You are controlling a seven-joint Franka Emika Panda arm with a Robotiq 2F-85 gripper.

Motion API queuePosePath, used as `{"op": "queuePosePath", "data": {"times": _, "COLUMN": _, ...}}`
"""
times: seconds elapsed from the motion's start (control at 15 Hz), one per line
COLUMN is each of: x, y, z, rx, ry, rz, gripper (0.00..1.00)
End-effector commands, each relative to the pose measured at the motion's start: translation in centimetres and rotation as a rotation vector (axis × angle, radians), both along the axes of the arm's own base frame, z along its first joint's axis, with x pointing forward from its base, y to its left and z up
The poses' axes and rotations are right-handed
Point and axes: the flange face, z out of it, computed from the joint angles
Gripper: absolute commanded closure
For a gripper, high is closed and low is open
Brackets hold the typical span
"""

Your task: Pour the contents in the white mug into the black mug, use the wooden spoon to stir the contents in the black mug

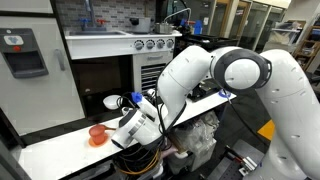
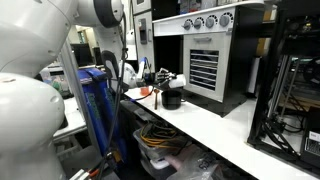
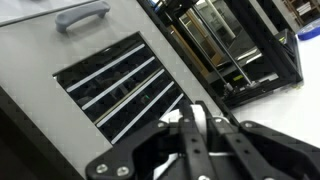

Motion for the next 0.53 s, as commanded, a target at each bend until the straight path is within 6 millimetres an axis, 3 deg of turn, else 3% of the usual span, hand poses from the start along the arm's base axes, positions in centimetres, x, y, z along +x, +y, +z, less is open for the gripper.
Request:
{"op": "queuePosePath", "data": {"times": 0.0, "x": -0.45, "y": -0.63, "z": -0.17, "rx": -0.055, "ry": 0.031, "rz": 0.006, "gripper": 0.98}}
{"op": "queuePosePath", "data": {"times": 0.47, "x": -0.52, "y": -0.90, "z": -0.24, "rx": -0.122, "ry": 0.077, "rz": 0.028, "gripper": 0.98}}
